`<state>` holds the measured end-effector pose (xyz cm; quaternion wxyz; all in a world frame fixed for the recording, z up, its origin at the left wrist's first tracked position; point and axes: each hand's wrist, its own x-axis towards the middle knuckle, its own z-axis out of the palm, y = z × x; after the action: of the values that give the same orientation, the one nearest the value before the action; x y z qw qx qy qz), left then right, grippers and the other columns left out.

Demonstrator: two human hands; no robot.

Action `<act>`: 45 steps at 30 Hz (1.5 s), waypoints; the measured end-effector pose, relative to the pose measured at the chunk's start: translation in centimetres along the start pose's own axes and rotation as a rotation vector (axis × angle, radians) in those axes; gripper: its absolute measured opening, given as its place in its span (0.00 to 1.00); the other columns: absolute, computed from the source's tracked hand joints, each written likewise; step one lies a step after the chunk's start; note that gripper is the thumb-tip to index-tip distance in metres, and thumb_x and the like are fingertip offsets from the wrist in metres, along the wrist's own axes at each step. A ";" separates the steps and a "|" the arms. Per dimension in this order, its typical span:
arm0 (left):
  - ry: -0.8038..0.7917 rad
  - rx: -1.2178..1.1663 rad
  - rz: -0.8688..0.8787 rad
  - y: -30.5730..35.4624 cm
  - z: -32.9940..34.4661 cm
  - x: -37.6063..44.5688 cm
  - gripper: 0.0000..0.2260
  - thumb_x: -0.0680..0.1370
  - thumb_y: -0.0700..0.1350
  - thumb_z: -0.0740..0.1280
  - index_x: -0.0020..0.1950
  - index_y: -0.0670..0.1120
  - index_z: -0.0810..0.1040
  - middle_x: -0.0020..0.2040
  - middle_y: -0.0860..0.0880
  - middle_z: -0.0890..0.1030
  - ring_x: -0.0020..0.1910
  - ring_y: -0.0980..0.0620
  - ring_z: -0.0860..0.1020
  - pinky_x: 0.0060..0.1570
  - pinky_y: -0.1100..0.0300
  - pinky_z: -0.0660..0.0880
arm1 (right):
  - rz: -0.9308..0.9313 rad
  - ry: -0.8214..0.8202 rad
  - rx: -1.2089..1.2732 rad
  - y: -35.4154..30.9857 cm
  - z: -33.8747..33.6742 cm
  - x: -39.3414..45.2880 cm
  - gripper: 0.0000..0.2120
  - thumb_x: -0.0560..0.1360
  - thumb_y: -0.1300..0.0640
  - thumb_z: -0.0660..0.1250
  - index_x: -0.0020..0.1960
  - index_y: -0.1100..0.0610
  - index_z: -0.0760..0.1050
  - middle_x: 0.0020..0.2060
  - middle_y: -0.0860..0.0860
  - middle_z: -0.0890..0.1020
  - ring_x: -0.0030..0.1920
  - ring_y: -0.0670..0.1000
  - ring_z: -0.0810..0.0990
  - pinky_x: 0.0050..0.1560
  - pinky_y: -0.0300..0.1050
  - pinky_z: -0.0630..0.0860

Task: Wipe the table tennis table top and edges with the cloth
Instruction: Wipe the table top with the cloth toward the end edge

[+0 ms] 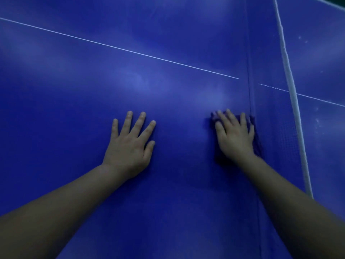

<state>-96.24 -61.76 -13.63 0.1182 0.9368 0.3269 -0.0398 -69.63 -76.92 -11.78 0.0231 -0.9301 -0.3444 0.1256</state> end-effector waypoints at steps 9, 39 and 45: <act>0.014 0.009 0.011 0.3 0.9 -4.1 0.28 0.80 0.59 0.46 0.80 0.52 0.57 0.81 0.47 0.56 0.80 0.41 0.50 0.75 0.36 0.47 | -0.529 0.028 -0.063 -6.2 4.4 -13.4 0.24 0.82 0.39 0.51 0.75 0.42 0.68 0.76 0.46 0.67 0.78 0.60 0.59 0.74 0.67 0.54; -0.009 -0.003 -0.041 2.5 3.1 -17.6 0.29 0.80 0.59 0.43 0.81 0.52 0.53 0.81 0.47 0.51 0.80 0.43 0.45 0.75 0.39 0.43 | -0.394 -0.004 -0.040 -6.5 6.8 -25.5 0.25 0.81 0.39 0.50 0.76 0.41 0.65 0.78 0.45 0.64 0.79 0.60 0.56 0.74 0.70 0.50; -0.051 -0.003 -0.029 2.8 3.7 -23.2 0.29 0.79 0.60 0.39 0.81 0.54 0.48 0.81 0.50 0.45 0.79 0.46 0.39 0.75 0.43 0.37 | -0.416 -0.071 -0.084 1.5 6.3 -30.7 0.25 0.81 0.37 0.48 0.76 0.39 0.64 0.78 0.43 0.63 0.79 0.59 0.56 0.74 0.68 0.52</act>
<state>-112.63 -78.80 -13.15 0.1272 0.9304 0.3376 -0.0650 -92.73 -98.22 -11.42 -0.0026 -0.8340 -0.5347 0.1363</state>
